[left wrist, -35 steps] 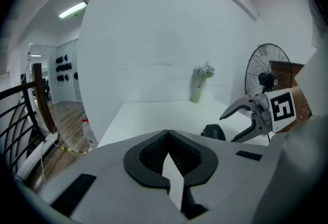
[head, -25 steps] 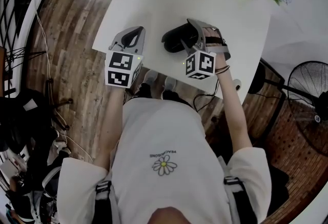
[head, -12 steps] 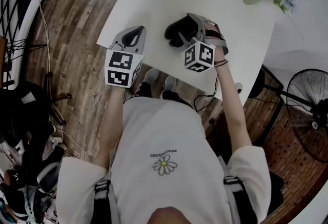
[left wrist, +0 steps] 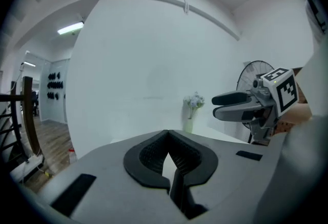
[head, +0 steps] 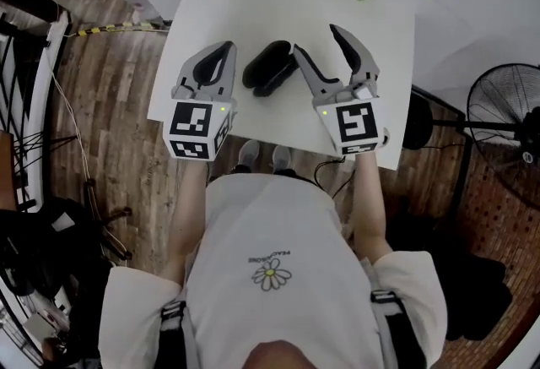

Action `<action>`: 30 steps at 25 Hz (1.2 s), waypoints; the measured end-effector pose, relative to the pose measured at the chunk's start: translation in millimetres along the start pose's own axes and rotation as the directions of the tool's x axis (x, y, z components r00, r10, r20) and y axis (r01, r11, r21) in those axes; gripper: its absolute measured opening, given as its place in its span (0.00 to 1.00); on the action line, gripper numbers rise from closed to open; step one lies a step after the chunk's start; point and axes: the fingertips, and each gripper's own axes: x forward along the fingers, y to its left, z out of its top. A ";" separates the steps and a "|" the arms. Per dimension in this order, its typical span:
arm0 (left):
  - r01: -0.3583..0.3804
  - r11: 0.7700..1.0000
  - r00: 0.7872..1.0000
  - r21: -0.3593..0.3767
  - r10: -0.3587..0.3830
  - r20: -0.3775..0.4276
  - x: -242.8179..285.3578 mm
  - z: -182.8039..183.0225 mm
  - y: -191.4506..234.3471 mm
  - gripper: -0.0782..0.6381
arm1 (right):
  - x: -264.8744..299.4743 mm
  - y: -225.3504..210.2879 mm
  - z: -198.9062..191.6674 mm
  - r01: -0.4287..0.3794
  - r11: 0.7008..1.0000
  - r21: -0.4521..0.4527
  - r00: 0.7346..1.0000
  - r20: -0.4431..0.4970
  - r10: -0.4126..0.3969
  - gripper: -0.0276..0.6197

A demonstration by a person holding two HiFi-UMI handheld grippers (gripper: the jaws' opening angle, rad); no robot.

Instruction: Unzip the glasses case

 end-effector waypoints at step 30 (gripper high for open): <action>0.025 0.995 0.914 0.098 -0.062 0.401 -9.5 99.4 -61.6 0.13 | -115.2 -58.6 -1.5 0.460 0.862 0.212 0.879 0.026 -0.475 0.05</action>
